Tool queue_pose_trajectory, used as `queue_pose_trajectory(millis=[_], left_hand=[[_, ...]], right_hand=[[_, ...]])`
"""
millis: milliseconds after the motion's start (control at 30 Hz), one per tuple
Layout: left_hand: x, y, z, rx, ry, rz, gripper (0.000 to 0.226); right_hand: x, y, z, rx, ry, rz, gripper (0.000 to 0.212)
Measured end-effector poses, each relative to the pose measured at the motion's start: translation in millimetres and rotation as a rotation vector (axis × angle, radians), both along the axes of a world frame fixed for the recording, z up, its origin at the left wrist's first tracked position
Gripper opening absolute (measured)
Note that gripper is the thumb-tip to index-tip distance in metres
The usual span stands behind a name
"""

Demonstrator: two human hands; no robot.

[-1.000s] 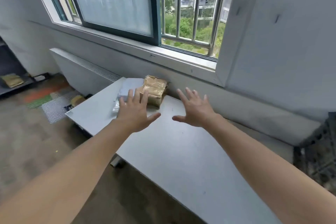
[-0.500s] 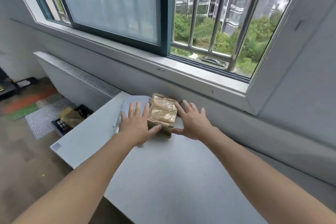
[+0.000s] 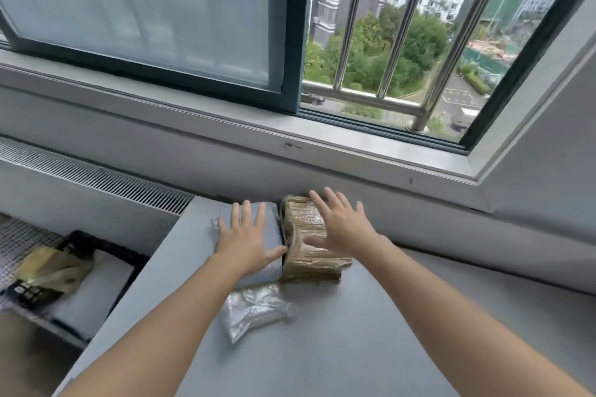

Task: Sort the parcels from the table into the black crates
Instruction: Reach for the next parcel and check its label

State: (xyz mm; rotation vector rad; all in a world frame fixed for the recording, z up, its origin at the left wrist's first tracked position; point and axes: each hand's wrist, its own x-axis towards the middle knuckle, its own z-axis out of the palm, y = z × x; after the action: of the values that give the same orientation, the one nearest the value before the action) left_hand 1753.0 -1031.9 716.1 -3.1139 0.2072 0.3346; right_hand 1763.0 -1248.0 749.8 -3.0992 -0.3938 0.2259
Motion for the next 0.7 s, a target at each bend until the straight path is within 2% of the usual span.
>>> queue_pose_trajectory(millis=[167,400,500,700], left_hand=[[20,35,-47,-0.001,0.132,-0.050,0.117],[30,42,-106,-0.030,0.277,-0.130,0.125],[30,42,-123,-0.057,0.296,-0.135,0.117],[21,45,-136,-0.098,0.156,-0.233,0.083]], right_hand=[[11,42,-30,-0.020,0.035,-0.030,0.096],[18,66,-80,-0.059,0.119,-0.007,0.095],[18,64,-95,-0.045,0.139,0.004,0.093],[10,57,-114,-0.003,0.143,0.013,0.090]])
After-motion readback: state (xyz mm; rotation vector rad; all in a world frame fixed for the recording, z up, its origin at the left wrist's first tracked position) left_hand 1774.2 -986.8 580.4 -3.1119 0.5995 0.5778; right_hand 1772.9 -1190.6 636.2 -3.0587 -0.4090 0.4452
